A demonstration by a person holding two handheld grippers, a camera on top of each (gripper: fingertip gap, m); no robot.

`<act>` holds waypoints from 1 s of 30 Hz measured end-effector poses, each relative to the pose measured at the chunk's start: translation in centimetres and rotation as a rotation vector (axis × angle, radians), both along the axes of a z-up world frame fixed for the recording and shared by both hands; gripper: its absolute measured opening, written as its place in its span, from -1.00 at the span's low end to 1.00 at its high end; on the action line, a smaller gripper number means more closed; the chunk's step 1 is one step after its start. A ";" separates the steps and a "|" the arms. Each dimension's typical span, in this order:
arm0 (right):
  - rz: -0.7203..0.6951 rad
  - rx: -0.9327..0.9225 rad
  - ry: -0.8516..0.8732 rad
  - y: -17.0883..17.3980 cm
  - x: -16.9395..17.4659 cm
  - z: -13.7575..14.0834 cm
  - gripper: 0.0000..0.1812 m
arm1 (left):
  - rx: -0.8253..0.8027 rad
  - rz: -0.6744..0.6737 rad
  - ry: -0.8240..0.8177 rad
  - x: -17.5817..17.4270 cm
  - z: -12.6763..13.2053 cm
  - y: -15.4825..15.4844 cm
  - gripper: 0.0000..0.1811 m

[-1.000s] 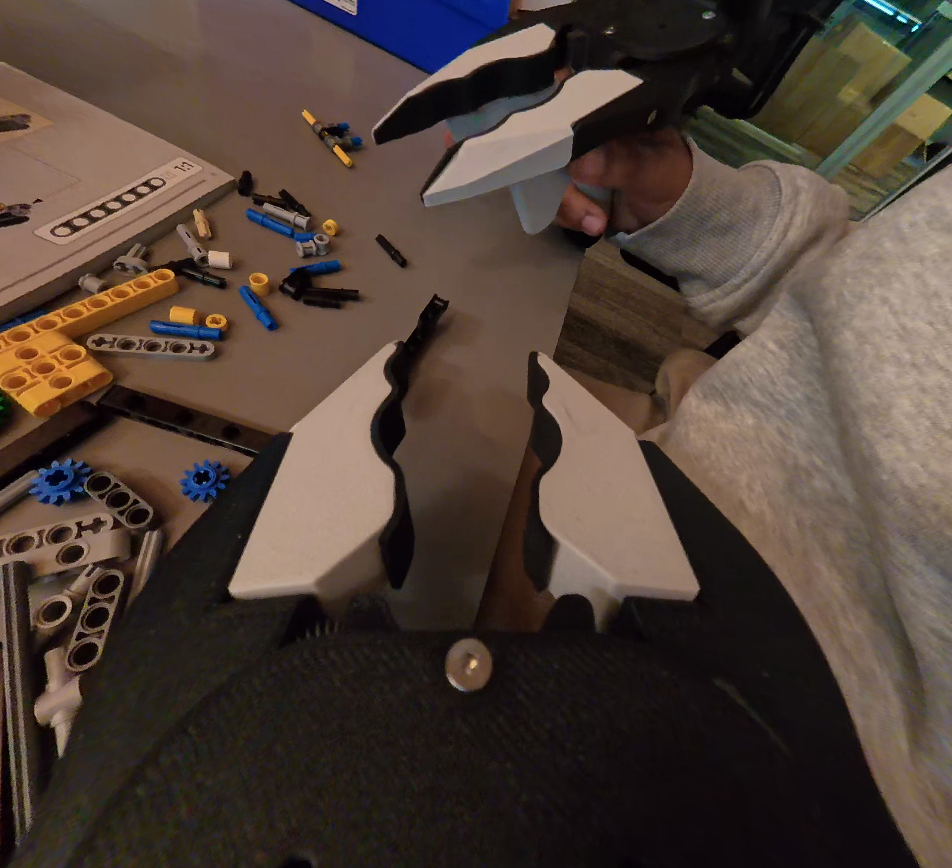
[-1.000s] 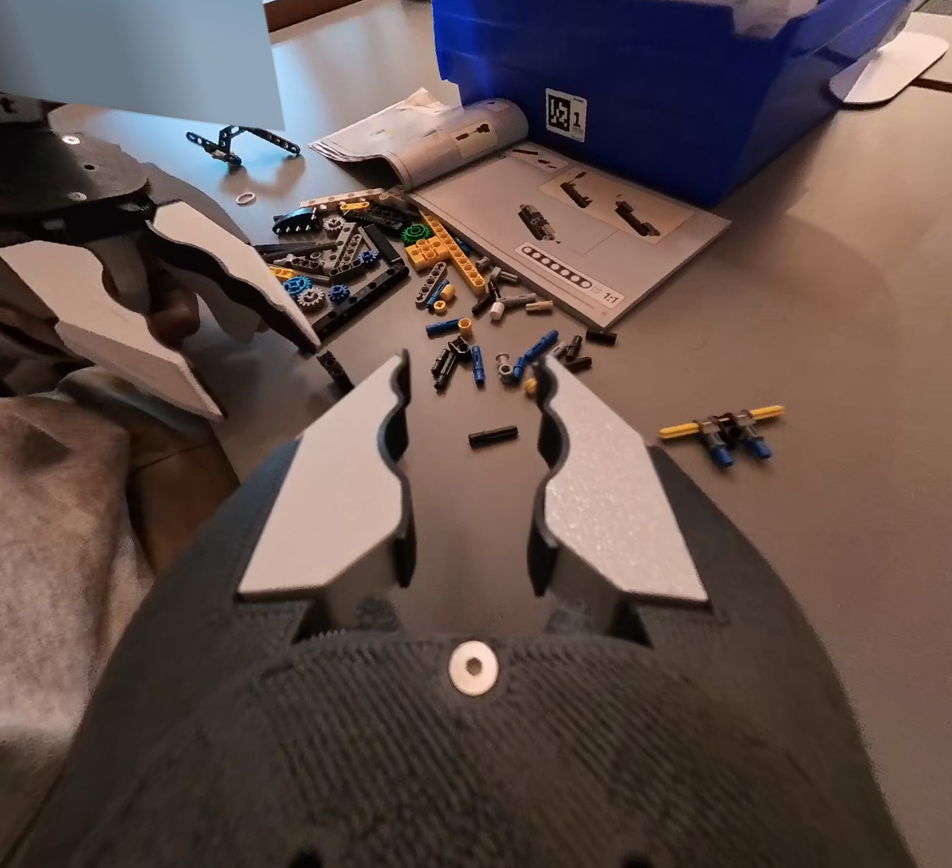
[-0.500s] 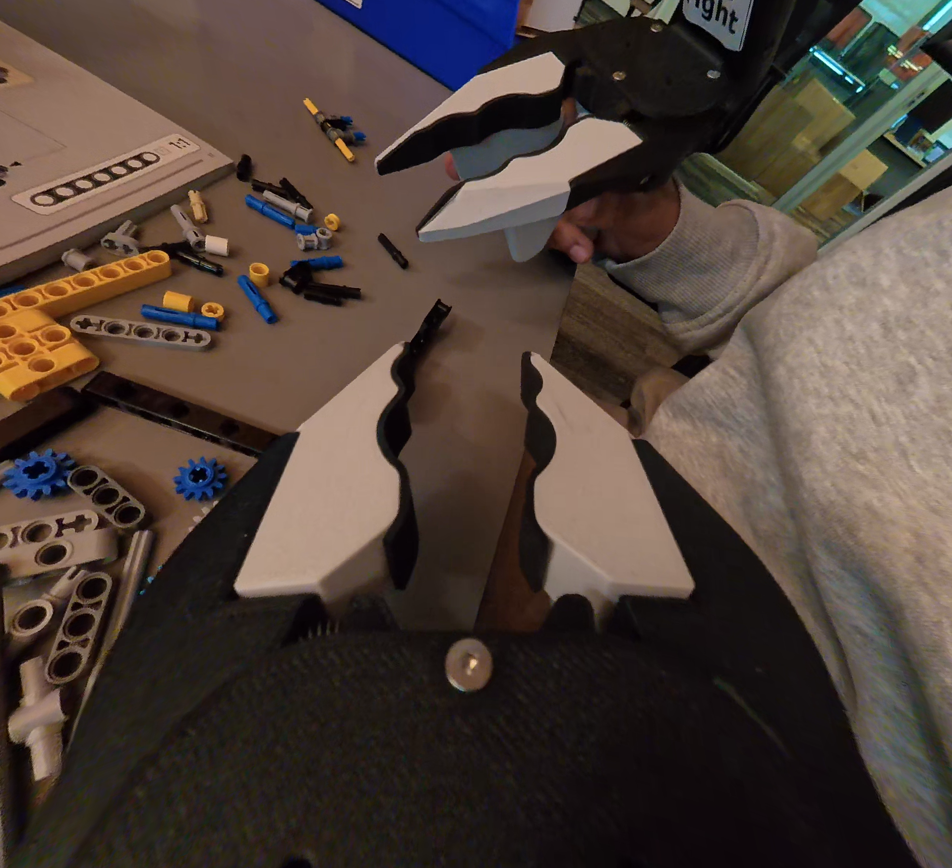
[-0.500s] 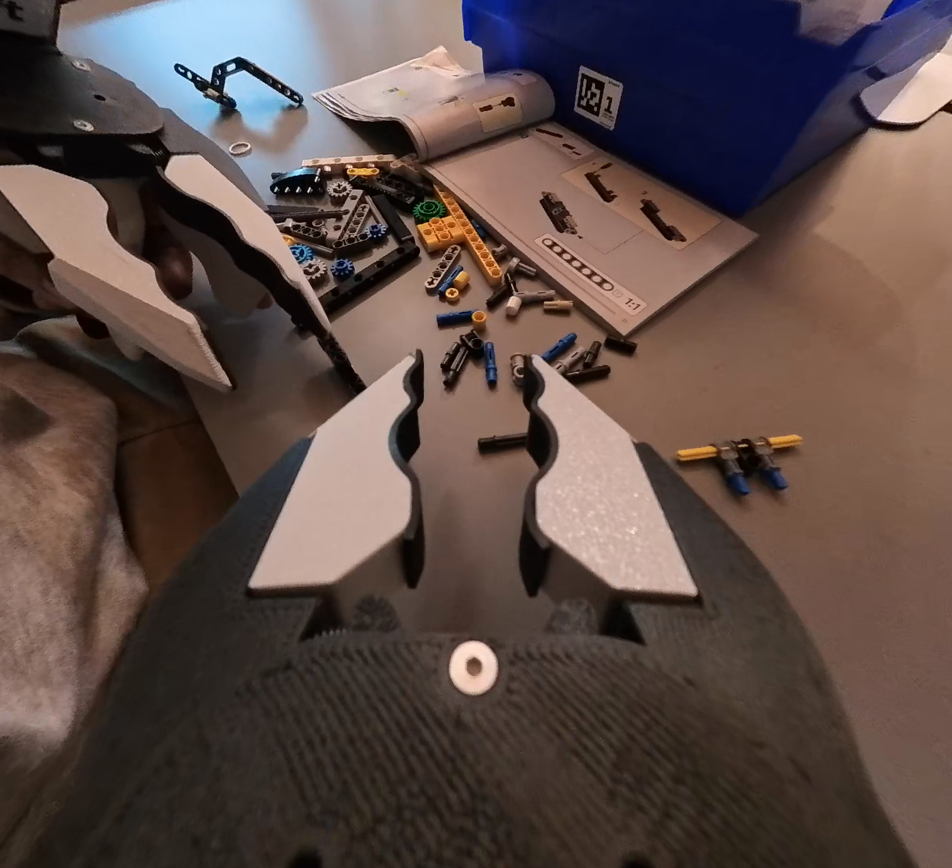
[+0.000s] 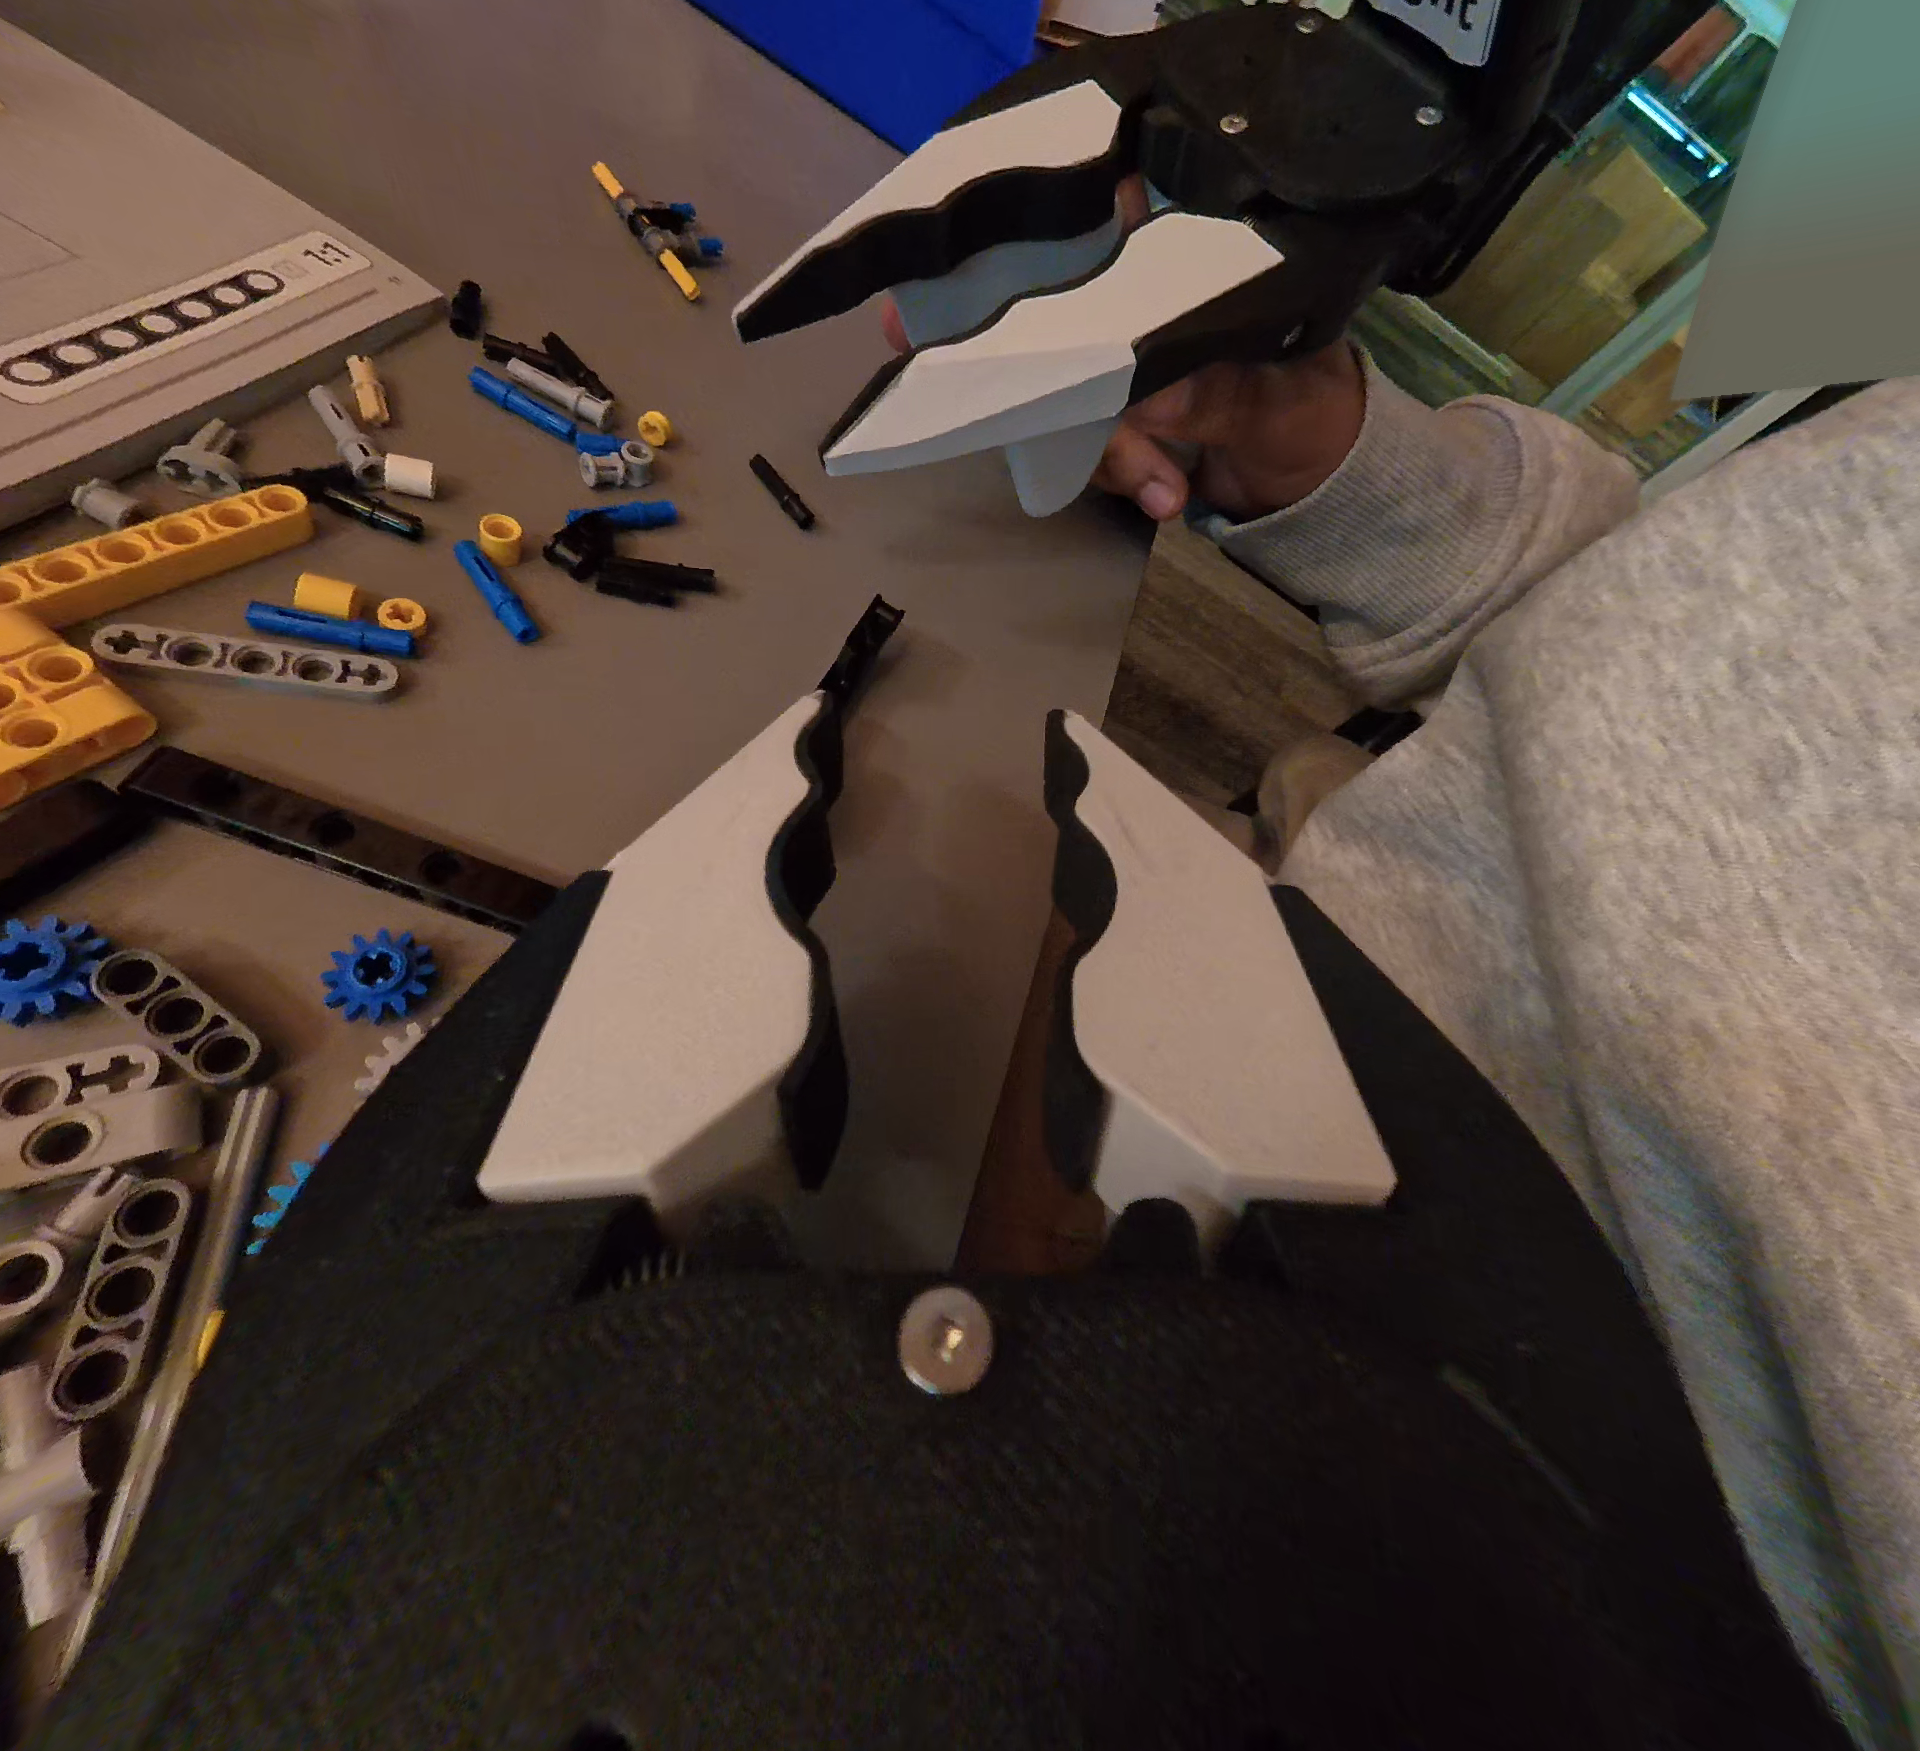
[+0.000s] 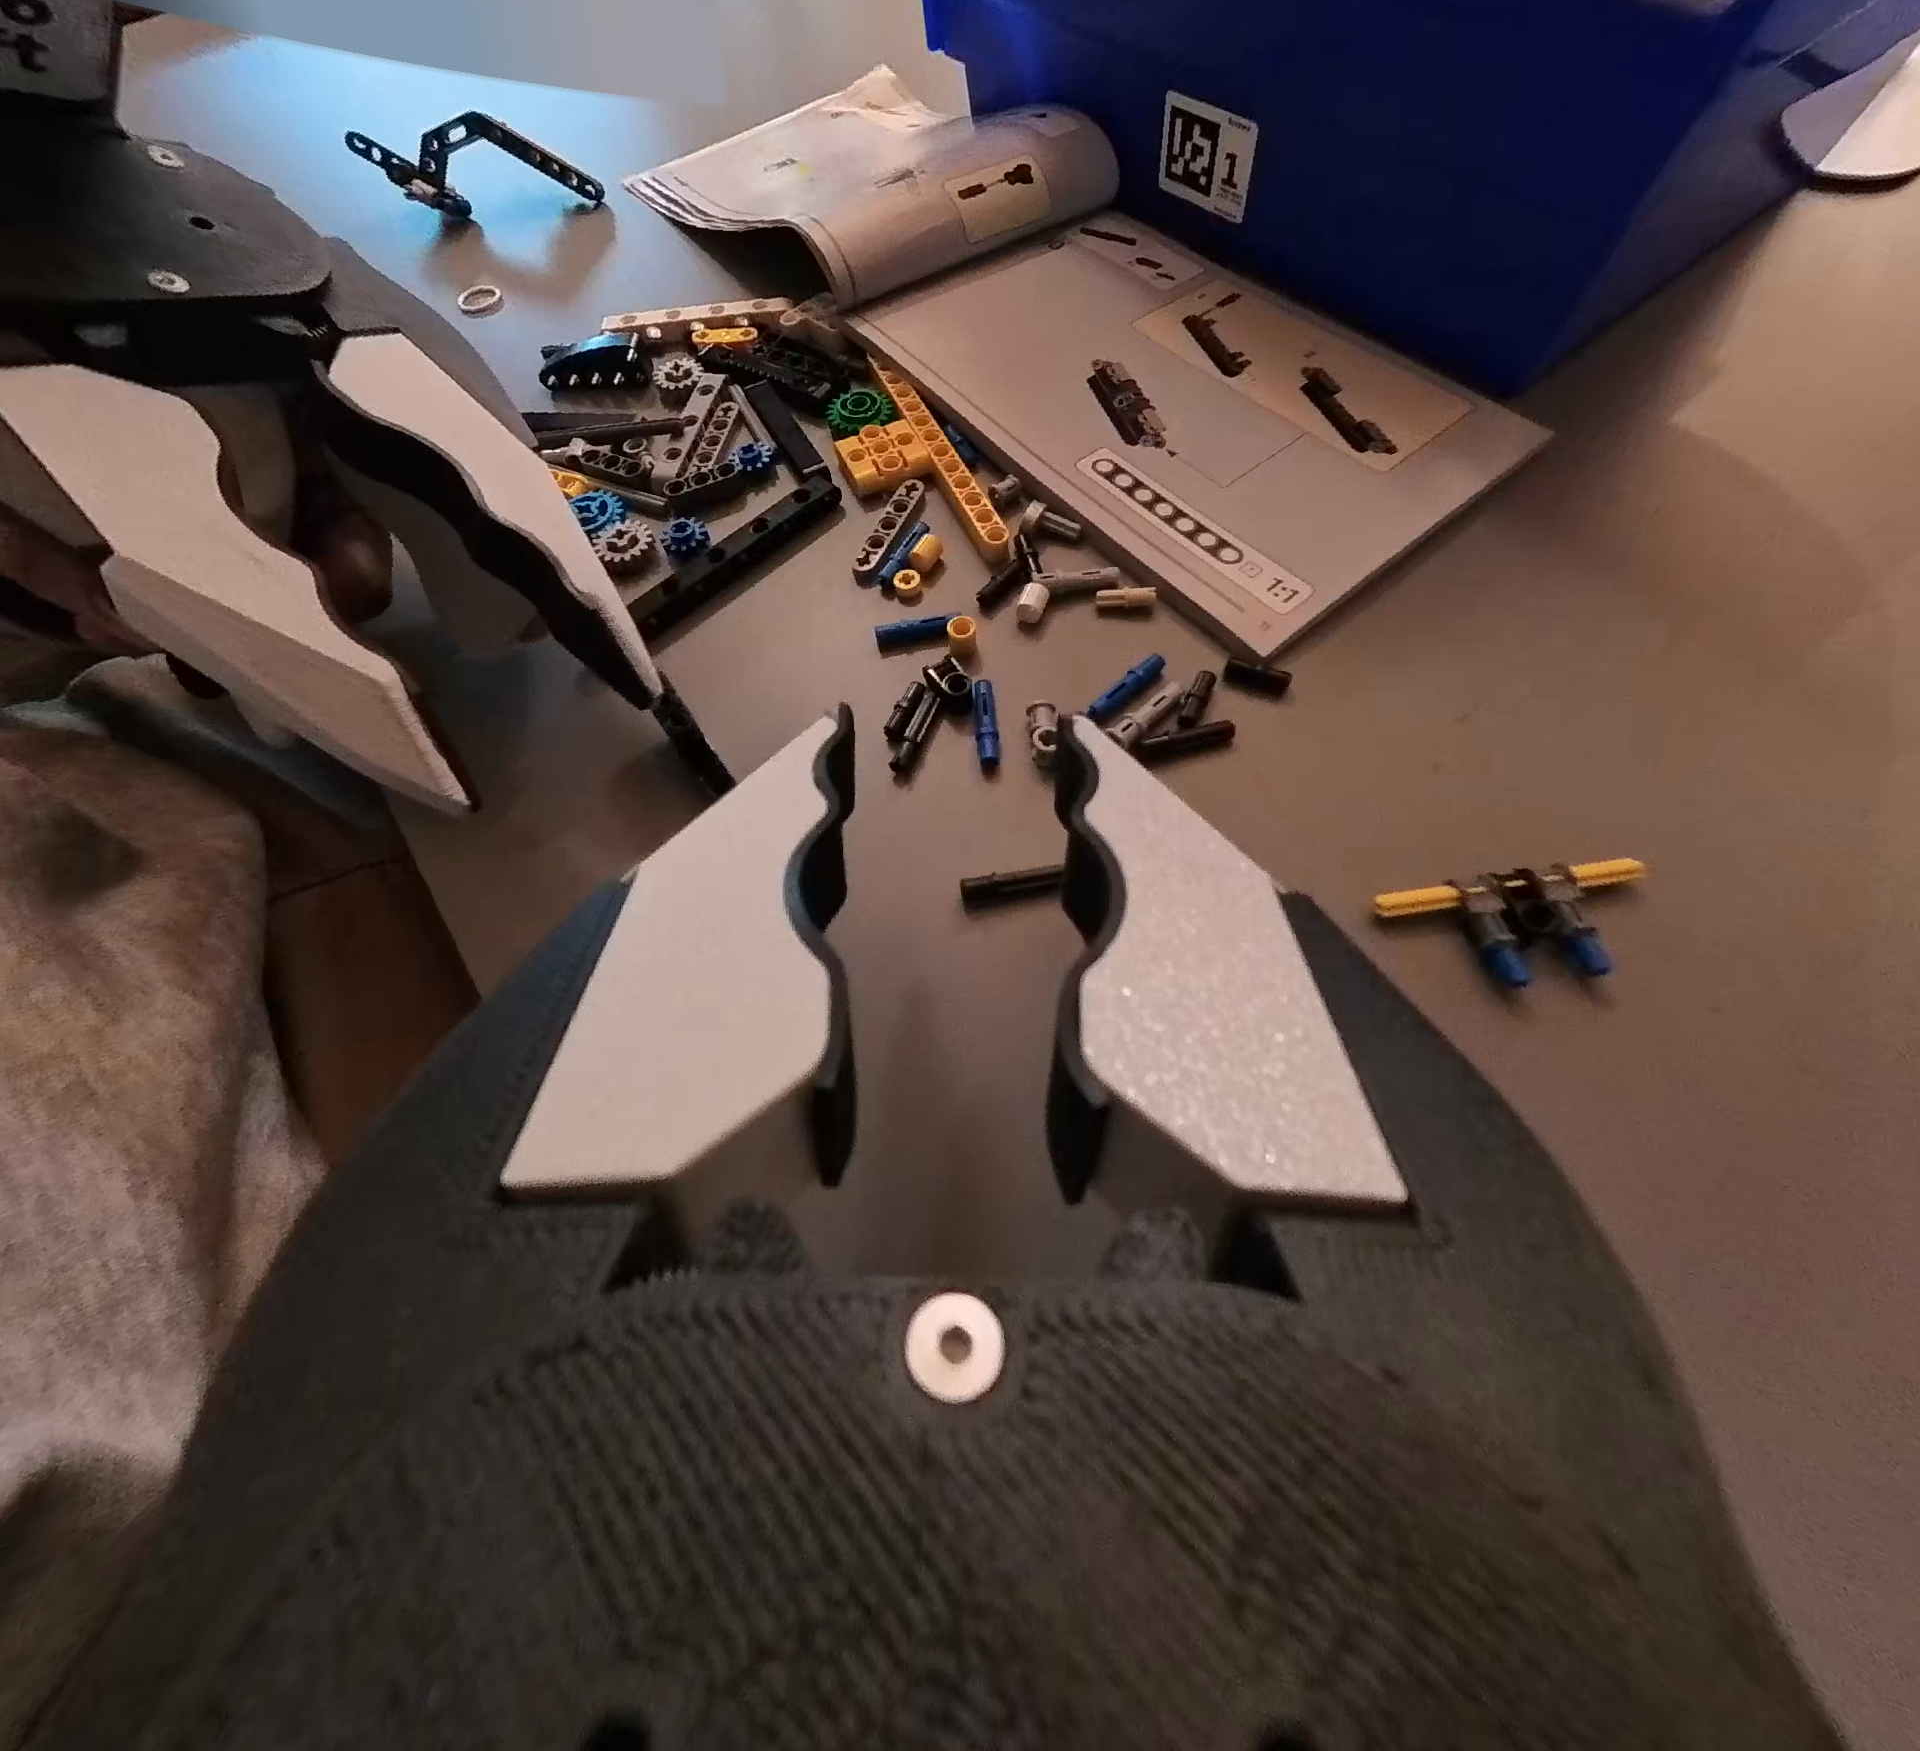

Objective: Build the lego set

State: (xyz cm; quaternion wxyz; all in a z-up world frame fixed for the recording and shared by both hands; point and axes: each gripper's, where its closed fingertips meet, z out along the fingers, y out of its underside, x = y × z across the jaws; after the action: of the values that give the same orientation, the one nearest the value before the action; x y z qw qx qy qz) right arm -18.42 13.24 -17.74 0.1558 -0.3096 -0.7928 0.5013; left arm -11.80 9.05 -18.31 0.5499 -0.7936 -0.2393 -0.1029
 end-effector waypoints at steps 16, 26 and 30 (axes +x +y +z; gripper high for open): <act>0.003 0.006 -0.012 0.0 -0.1 -0.2 -0.60 | 0.006 -0.007 -0.037 0.0 -0.1 0.0 -0.58; -0.024 -0.075 -0.010 0.6 -0.4 0.7 -0.63 | 0.007 -0.008 -0.040 0.0 -0.1 0.0 -0.58; -0.131 -0.197 -0.008 2.5 -1.6 2.0 -0.64 | 0.007 -0.009 -0.040 0.0 -0.1 0.0 -0.58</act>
State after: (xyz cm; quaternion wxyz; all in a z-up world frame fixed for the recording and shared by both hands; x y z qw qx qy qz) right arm -20.04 15.72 -15.73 0.1541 -0.3765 -0.7184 0.5642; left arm -11.82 9.08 -18.38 0.5473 -0.7905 -0.2463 -0.1219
